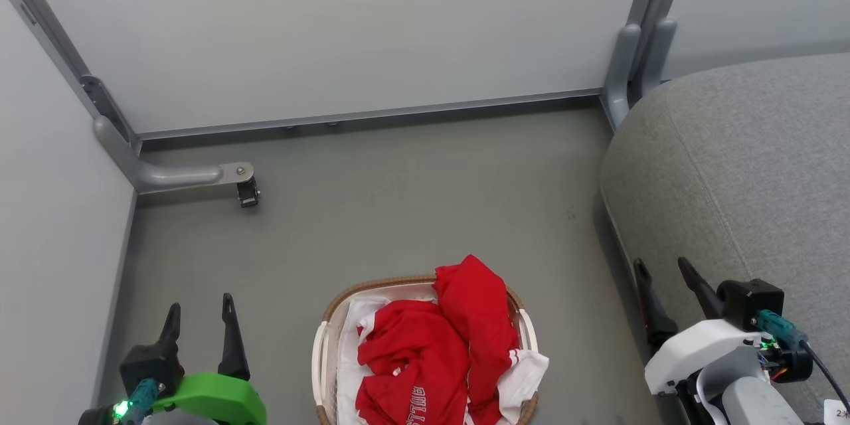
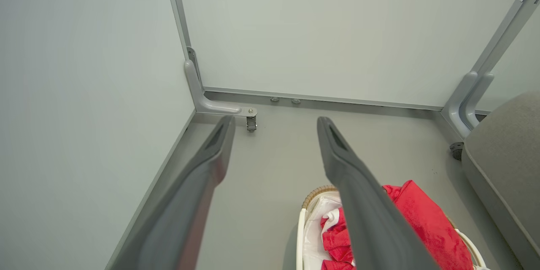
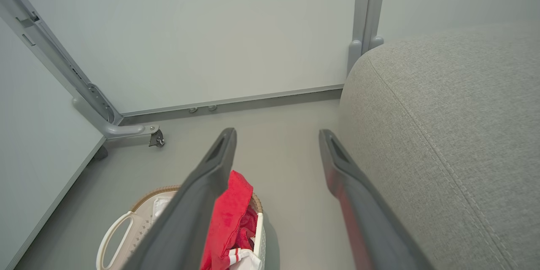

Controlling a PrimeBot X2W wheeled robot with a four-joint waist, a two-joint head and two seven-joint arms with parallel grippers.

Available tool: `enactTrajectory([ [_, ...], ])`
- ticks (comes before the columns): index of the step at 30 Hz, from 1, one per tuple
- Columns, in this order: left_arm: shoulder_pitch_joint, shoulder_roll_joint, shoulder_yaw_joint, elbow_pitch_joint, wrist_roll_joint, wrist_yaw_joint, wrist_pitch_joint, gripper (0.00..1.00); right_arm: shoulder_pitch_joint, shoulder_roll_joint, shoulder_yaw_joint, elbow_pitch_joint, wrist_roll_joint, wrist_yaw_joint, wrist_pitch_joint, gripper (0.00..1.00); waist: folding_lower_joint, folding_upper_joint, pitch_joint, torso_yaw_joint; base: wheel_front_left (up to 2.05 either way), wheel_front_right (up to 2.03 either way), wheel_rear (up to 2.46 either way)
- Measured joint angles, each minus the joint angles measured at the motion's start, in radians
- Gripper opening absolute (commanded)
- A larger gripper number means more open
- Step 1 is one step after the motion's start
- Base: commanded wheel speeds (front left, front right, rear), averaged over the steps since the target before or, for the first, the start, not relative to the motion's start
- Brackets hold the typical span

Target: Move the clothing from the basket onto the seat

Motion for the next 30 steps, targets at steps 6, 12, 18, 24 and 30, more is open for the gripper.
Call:
enactTrajectory([
  [6,0.004,-0.011,0.024,0.007,0.048,0.000,-0.012,1.00,0.000,-0.003,0.026,0.012,-0.055,0.000,-0.016,1.00,0.0000,0.0000,-0.001,0.003,0.00,0.00,0.00],
  [12,0.015,-0.028,0.047,0.017,0.090,-0.014,-0.024,1.00,0.000,-0.009,0.037,0.021,-0.100,0.000,-0.026,1.00,0.0000,0.0000,0.001,0.005,0.00,0.00,0.00],
  [18,0.022,-0.037,0.066,0.028,0.125,-0.030,-0.036,1.00,0.000,-0.009,0.041,0.021,-0.146,0.000,-0.038,1.00,0.0000,0.0000,-0.002,0.005,0.00,0.00,0.00],
  [24,0.026,-0.048,0.062,0.057,0.182,-0.050,-0.047,1.00,0.000,-0.011,0.045,0.020,-0.190,0.000,-0.048,1.00,0.0000,0.0000,-0.002,0.003,0.00,0.00,0.00],
  [30,0.024,-0.055,0.036,0.096,0.217,-0.085,-0.056,1.00,-0.001,-0.014,0.050,0.014,-0.230,0.000,-0.057,1.00,0.0000,0.0000,0.023,-0.001,0.00,0.00,0.00],
])
